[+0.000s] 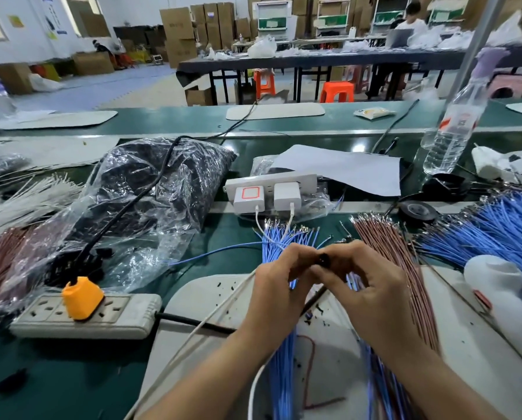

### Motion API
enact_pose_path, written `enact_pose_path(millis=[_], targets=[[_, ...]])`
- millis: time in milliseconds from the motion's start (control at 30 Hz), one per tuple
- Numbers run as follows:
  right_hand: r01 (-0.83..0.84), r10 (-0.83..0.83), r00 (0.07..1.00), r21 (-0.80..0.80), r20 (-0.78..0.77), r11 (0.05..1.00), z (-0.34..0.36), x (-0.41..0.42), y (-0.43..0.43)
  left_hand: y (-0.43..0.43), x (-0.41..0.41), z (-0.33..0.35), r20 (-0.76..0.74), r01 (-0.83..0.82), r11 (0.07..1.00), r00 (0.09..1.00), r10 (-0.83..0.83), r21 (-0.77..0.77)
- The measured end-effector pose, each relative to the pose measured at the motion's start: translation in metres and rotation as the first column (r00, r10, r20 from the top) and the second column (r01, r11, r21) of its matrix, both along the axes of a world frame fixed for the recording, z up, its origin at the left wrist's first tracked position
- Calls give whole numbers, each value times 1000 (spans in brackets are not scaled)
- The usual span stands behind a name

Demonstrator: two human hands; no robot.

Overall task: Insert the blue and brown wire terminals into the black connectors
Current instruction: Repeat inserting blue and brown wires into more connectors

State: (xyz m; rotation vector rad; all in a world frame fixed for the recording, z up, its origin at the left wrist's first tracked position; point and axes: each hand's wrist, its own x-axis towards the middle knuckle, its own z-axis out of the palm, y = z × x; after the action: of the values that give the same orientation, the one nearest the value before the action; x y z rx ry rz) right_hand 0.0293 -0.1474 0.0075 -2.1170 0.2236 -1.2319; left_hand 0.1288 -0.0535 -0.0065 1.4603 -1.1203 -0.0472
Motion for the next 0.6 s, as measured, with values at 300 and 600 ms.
enact_pose_path(millis=[300,600], targets=[[-25,26,1000,-34,15,999,-1,2,-1,1,1,-1,-132,38,999,990,-40,-17],[-57,57,998,42,-8,997,-3,1,0,0,1,-3,-200,27,999,979,-35,-45]])
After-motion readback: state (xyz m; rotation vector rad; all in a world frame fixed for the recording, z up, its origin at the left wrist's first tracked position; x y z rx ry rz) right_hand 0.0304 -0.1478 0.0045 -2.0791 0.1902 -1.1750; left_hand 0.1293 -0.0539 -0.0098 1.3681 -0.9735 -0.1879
